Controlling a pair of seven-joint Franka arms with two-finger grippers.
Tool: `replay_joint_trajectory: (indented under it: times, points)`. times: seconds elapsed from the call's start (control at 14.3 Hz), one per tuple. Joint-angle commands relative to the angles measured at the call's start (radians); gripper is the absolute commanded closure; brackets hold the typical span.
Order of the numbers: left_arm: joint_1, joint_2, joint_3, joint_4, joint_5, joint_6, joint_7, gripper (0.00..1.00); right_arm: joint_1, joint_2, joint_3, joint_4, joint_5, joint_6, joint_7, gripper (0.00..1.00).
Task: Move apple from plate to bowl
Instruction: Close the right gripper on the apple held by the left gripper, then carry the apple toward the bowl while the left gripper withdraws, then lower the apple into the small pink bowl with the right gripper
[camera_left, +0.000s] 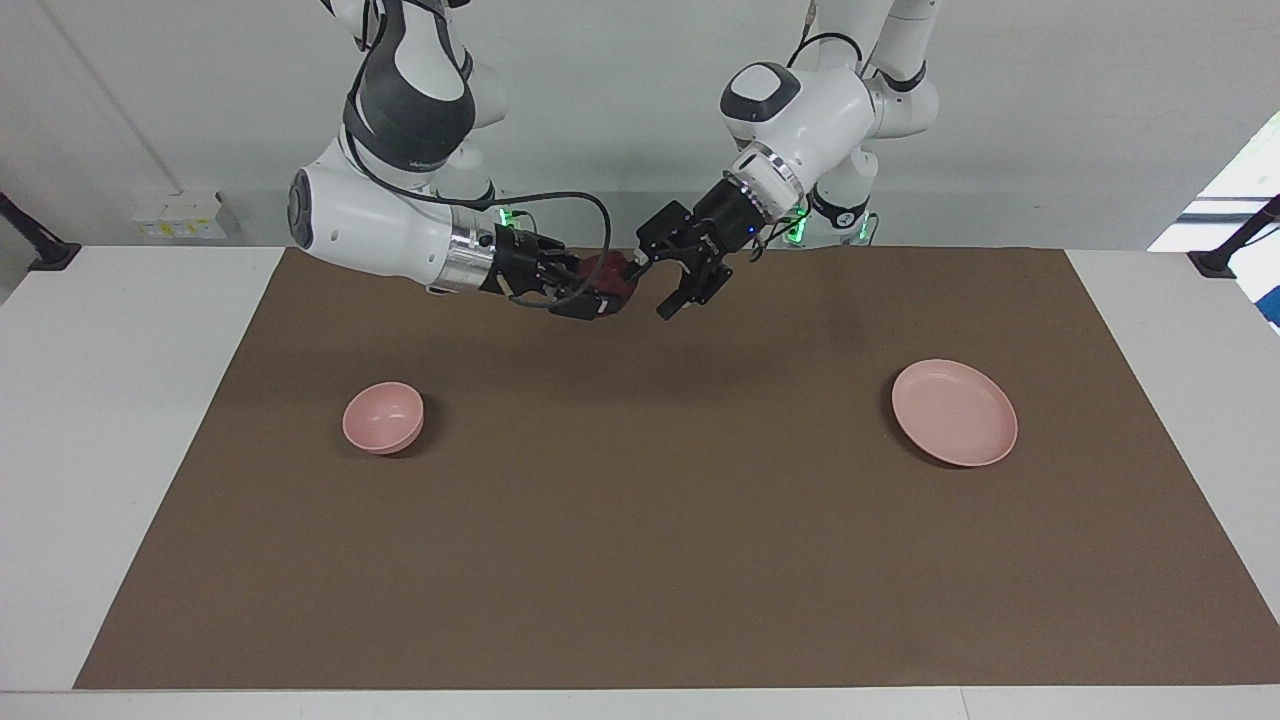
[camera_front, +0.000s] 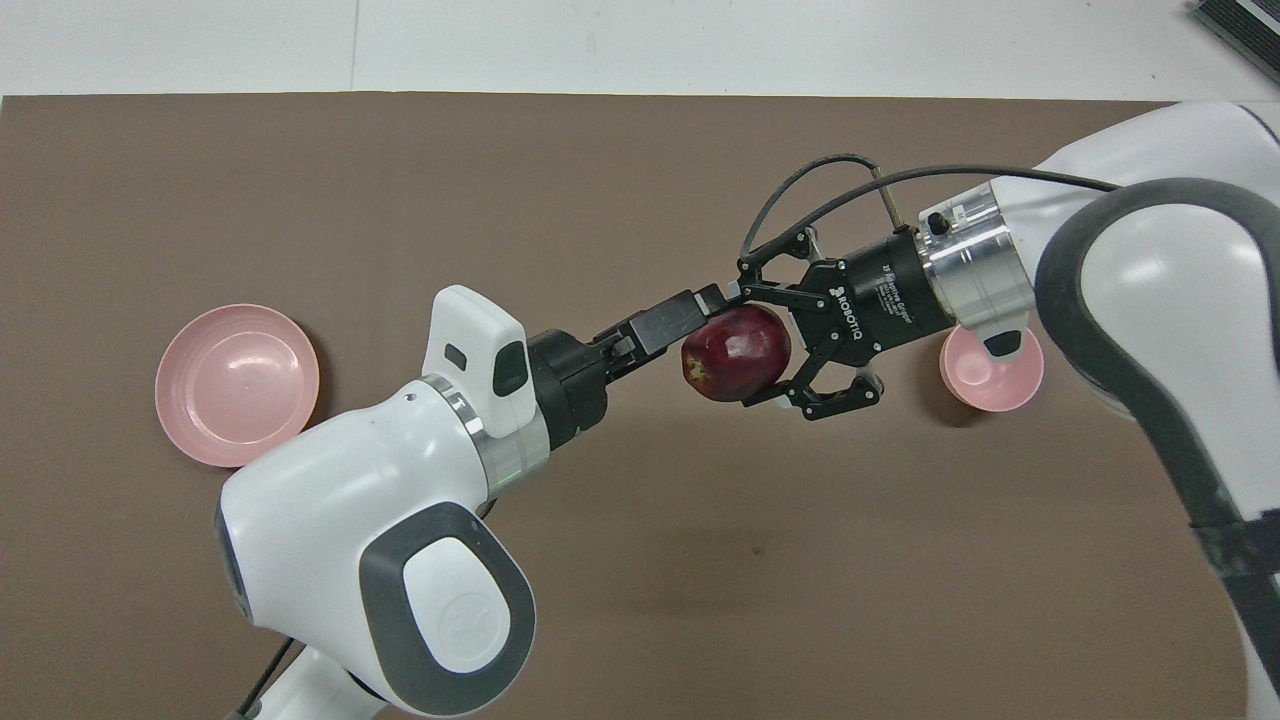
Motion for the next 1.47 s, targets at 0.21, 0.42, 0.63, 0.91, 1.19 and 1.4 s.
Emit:
replay_joint_trajectory:
  times: [0.21,0.42,0.63,0.91,1.19,1.4]
  points:
    - [-0.023,-0.013,0.201,-0.014,0.186,-0.261,-0.007,0.00,-0.106,0.007,0.001,0.012,-0.119,-0.083,-0.243,1.00]
    - [-0.041,-0.012,0.315,-0.005,0.410,-0.445,-0.026,0.00,-0.120,0.007,0.001,0.009,-0.322,-0.060,-0.466,1.00]
    - [-0.064,-0.012,0.446,0.009,0.749,-0.631,-0.043,0.00,-0.117,0.007,0.001,-0.002,-0.539,0.026,-0.701,1.00]
    - [-0.095,-0.015,0.601,0.030,0.999,-0.838,-0.039,0.00,-0.128,0.007,-0.001,-0.077,-0.748,0.184,-1.002,1.00]
    - [-0.115,0.004,0.708,0.111,1.144,-0.962,0.056,0.00,-0.148,0.033,0.001,-0.134,-0.881,0.318,-1.157,1.00]
    - [-0.107,0.008,0.757,0.174,1.167,-0.987,0.119,0.00,-0.177,0.063,-0.001,-0.151,-0.910,0.374,-1.242,1.00]
